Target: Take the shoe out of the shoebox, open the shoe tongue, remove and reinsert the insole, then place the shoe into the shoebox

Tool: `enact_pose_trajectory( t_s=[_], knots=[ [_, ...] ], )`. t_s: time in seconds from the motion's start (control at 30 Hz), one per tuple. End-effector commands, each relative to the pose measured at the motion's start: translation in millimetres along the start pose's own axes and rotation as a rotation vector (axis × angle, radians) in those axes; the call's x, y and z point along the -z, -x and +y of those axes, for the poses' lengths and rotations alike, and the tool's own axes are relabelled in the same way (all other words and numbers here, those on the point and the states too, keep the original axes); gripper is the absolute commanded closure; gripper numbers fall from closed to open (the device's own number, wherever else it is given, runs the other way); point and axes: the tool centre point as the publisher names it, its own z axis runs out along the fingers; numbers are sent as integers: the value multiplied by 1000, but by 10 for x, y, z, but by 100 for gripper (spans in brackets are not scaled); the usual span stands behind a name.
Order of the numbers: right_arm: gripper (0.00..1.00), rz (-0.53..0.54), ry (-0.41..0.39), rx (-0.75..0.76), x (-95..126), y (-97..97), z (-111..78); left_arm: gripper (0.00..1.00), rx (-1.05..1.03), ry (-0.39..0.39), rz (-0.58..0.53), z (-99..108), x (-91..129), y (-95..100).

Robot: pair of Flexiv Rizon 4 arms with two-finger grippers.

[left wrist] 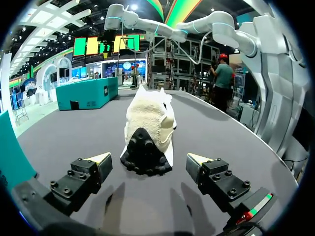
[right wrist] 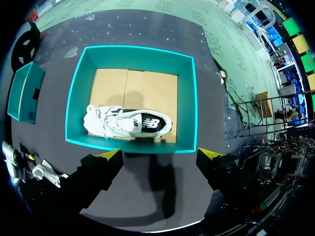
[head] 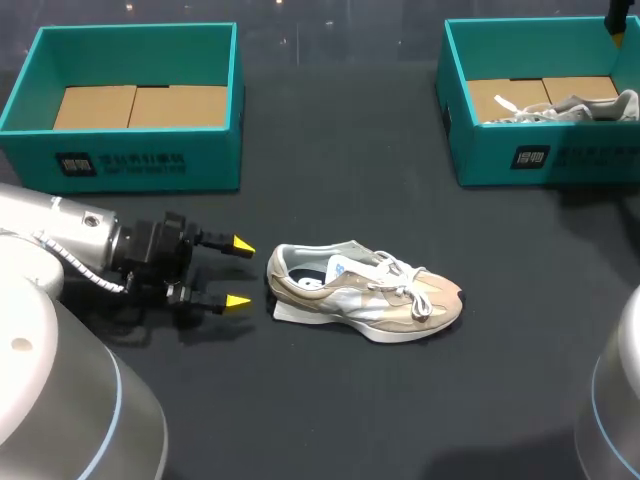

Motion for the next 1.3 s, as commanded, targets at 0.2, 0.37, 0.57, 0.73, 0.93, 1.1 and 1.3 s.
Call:
enact_pose_trajectory(
  t_s=[0.2,0.37,0.57,0.73,0.93,1.1,1.3],
  knots=[
    [0,0,-1,0,-2,2,5,0,13,14,4,66,-192,91],
    [0,0,-1,0,-2,2,5,0,17,17,7,83,-281,116],
    [0,0,-1,0,-2,2,5,0,19,18,16,87,-387,110],
    [0,0,-1,0,-2,2,5,0,8,20,24,85,-444,78],
    [0,0,-1,0,-2,2,5,0,10,21,27,72,-514,78],
    [0,0,-1,0,-2,2,5,0,13,15,30,47,-574,59],
    [0,0,-1,0,-2,2,5,0,17,8,35,36,-651,36]
  ],
)
